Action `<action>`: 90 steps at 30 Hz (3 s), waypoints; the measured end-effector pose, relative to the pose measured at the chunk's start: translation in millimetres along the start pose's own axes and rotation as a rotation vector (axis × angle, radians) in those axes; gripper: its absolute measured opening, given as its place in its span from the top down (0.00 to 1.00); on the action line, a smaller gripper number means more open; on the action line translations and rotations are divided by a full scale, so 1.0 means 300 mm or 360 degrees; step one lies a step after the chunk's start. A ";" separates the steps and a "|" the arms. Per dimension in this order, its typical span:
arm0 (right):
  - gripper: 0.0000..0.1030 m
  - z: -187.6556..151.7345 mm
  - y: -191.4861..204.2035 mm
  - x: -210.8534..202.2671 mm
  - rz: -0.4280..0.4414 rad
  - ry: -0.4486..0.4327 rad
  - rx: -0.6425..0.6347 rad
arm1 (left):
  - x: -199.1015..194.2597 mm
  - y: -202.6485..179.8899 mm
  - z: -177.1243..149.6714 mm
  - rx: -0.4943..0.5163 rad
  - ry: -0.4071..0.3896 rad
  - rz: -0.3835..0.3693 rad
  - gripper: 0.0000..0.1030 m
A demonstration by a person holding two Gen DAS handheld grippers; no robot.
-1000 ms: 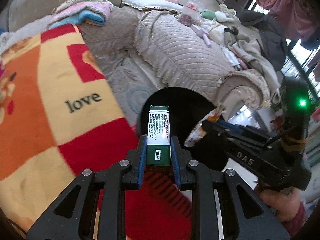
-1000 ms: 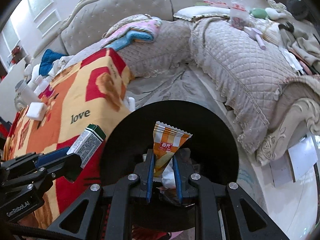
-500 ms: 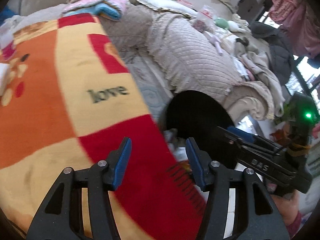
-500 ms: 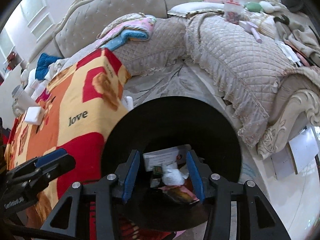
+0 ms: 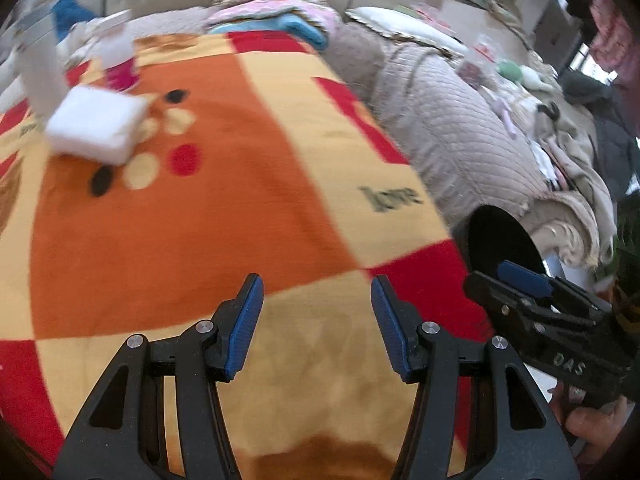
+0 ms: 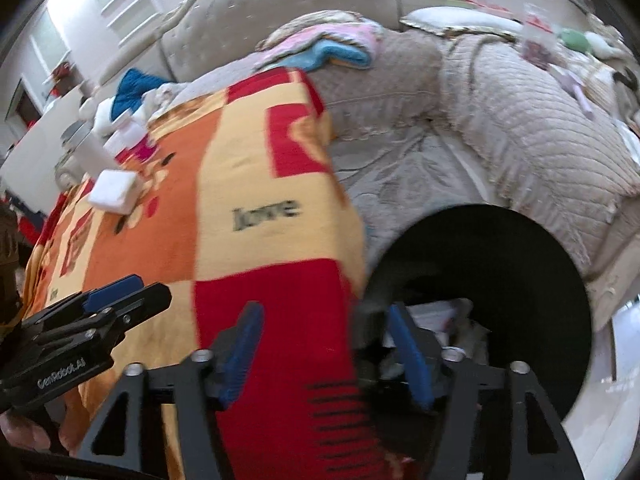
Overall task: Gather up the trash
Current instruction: 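Move both open tools to the white foam block and beige crumpled tissue, then grasp the beige crumpled tissue with the left tool while the right tool grasps the white foam block, then carry the beige tissue and white foam block over the black bin and release both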
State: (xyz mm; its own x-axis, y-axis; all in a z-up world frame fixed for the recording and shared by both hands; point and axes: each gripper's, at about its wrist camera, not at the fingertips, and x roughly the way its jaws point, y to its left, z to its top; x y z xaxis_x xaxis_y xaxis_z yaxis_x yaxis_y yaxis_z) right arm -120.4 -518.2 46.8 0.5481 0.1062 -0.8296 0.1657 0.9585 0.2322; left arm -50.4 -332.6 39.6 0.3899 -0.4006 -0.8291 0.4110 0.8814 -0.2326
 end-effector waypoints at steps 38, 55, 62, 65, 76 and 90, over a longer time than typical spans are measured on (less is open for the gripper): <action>0.33 0.149 0.432 0.235 0.0220 0.0111 -0.0312 | -0.041 0.634 0.274 -0.0739 -0.0350 -0.0027 0.87; 0.21 0.280 0.795 0.358 0.0462 0.0070 -0.0429 | -0.254 0.886 0.123 -0.0617 -0.0227 0.0167 0.92; 0.47 0.345 0.898 0.490 0.0494 0.0107 -0.0367 | -0.221 0.918 0.145 -0.0563 -0.0233 0.0210 0.51; 0.48 0.338 0.845 0.450 0.0523 0.0055 -0.0327 | -0.206 0.919 0.174 -0.0567 -0.0277 0.0196 0.47; 0.48 0.293 0.542 0.246 0.0442 -0.0011 -0.0244 | 0.000 0.816 0.344 -0.0498 -0.0243 0.0172 0.38; 0.47 0.200 0.422 0.130 0.0425 -0.0067 -0.0194 | -0.103 0.691 0.257 -0.0479 -0.0225 0.0074 0.81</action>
State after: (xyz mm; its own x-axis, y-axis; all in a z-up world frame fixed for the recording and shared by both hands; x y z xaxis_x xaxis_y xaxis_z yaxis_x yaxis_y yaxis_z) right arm -29.0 -408.6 74.4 0.5932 0.3501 -0.7250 -0.0869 0.9231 0.3746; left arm 86.1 -156.7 56.1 0.5218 -0.3703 -0.7685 0.1364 0.9255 -0.3533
